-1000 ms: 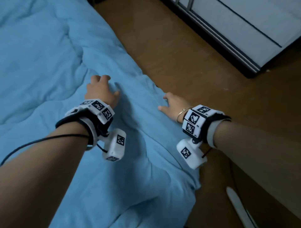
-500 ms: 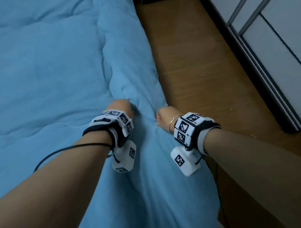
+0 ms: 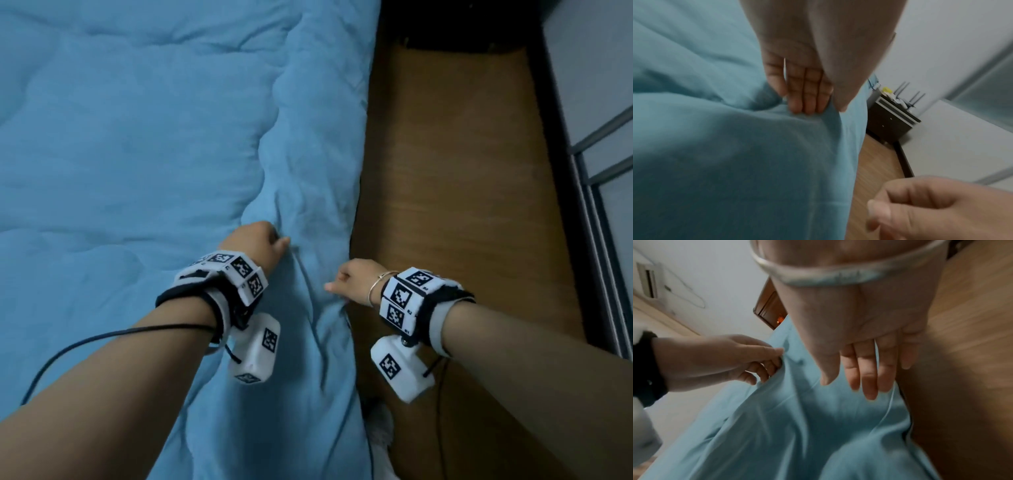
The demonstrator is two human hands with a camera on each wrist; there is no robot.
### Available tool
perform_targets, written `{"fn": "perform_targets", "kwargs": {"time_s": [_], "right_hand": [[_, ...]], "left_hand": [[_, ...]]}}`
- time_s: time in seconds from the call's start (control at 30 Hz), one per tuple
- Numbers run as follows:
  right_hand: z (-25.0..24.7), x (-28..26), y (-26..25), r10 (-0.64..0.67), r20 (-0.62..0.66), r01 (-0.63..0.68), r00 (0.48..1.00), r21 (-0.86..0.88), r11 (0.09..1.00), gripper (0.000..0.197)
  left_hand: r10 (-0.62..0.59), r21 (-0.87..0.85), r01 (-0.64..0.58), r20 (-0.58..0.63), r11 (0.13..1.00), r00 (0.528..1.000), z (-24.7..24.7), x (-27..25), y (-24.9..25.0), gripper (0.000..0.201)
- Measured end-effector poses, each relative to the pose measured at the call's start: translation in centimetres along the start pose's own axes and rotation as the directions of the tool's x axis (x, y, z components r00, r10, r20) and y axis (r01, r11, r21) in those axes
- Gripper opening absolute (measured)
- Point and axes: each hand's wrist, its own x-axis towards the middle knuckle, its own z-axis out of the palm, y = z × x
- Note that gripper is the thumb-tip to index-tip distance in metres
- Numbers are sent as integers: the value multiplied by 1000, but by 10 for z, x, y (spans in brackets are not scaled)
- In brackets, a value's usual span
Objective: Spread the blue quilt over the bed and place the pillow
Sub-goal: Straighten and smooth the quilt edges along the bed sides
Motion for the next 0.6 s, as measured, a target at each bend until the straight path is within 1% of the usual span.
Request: {"fn": "perform_targets", "kwargs": {"time_s": [0.1, 0.2, 0.27, 0.37, 0.47, 0.57, 0.6], "right_hand": [[-38, 10, 4, -10, -49, 9, 999, -23, 1000, 32], [-73, 32, -5, -23, -158, 26, 987, 15, 1000, 40], [-92, 52, -15, -30, -239, 40, 971, 40, 998, 42], [-120, 88, -26, 11, -335, 24, 942, 98, 995, 48], [-153, 128, -39, 59, -374, -3, 925, 148, 989, 61], [-203, 169, -51, 106, -444, -8, 890, 216, 976, 72], [-222, 182, -54, 134, -448, -24, 884, 243, 970, 77]], "left_hand": [[-104, -103, 91, -127, 990, 986, -13, 4, 4, 32], [-142, -133, 117, -202, 984, 969, -28, 16, 3, 40], [-139, -173, 101, -223, 980, 965, -34, 29, 0, 43], [-133, -209, 86, -222, 974, 966, -37, 50, 4, 46], [-139, -168, 95, -278, 981, 950, -50, 80, 13, 50], [-152, -179, 96, -332, 979, 931, -81, 130, 20, 57], [-165, -193, 102, -345, 976, 924, -92, 149, 21, 60]]}}
